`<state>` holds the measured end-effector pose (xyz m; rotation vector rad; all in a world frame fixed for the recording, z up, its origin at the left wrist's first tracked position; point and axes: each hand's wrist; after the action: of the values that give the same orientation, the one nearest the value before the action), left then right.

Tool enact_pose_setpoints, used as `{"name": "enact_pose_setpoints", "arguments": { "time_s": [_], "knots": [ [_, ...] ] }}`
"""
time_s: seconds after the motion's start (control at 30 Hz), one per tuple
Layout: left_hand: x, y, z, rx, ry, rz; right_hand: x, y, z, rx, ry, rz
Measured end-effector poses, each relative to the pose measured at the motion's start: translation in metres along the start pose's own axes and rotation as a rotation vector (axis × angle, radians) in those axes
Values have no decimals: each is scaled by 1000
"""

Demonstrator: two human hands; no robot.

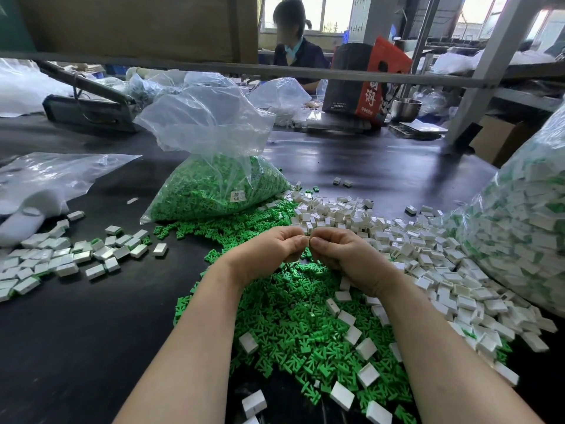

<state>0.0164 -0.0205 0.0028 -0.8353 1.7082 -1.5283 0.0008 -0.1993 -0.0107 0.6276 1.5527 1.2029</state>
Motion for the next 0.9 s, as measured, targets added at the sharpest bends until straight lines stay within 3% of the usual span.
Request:
{"name": "enact_pose_setpoints", "arguments": {
  "time_s": [0.43,0.7,0.9],
  "knots": [
    [-5,2,0,-46,80,19,-1,1,-1,-27,64,-298],
    [0,4,0,19,-29,61,1,-2,1,6,-22,-35],
    [-1,6,4,98,-102,-12,5,5,4,-44,-145,-70]
  ]
}}
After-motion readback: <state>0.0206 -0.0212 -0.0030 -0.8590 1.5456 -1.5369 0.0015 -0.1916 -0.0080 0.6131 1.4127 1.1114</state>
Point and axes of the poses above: each hand's wrist, its own z-axis towards the middle knuckle, its own x-axis out of the palm, y = z × x, and after that the axes turned 15 degrees about -z, right-handed
